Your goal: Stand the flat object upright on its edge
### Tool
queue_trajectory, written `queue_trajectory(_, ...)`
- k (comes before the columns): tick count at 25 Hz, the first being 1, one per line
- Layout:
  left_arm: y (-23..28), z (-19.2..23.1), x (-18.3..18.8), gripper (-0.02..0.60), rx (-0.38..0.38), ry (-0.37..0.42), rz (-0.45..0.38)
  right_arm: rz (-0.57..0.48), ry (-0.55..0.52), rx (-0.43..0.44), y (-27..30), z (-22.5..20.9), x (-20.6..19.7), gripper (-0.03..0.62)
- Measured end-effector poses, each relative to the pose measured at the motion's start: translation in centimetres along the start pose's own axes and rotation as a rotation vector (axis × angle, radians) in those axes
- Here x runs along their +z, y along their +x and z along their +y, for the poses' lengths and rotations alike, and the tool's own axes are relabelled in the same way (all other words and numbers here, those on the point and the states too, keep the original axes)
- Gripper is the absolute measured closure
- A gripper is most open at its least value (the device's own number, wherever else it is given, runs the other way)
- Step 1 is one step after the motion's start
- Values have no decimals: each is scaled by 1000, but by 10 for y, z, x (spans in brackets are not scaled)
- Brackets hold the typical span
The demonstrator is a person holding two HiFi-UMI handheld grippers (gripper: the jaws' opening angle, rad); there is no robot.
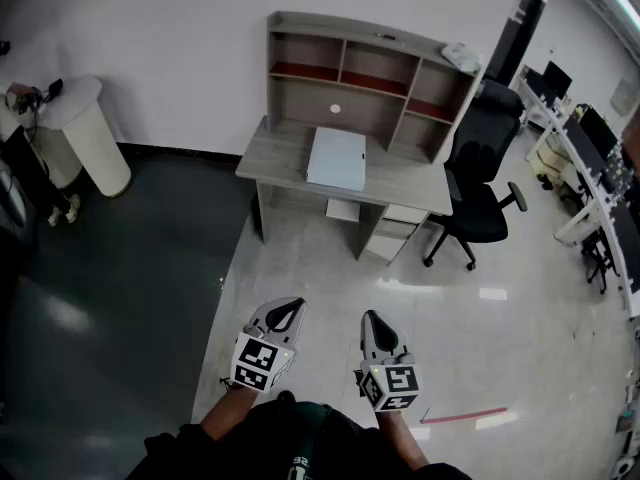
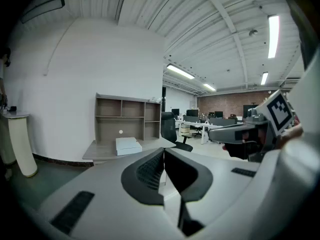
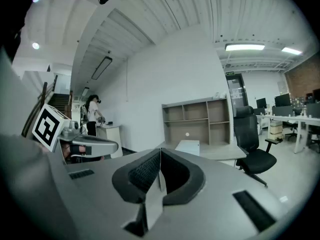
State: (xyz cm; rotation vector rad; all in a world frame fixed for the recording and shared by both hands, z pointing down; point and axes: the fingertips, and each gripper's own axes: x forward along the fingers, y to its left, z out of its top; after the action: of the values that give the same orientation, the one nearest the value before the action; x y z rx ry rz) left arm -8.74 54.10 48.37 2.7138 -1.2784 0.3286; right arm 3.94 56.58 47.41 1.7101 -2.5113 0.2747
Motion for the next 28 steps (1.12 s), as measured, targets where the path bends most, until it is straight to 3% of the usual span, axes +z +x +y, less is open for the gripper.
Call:
queue_trajectory(3, -5, -3, -3, 569, -5, 3, -1, -43, 20, 29, -7, 3, 4, 559)
queue_trajectory(8, -5, -8, -8, 571, -36, 0, 10, -59, 29, -3, -12, -1, 0, 559)
queue_trajectory(28, -7, -2, -14, 571, -41, -13, 14, -37, 35, 21, -8, 8, -5, 559)
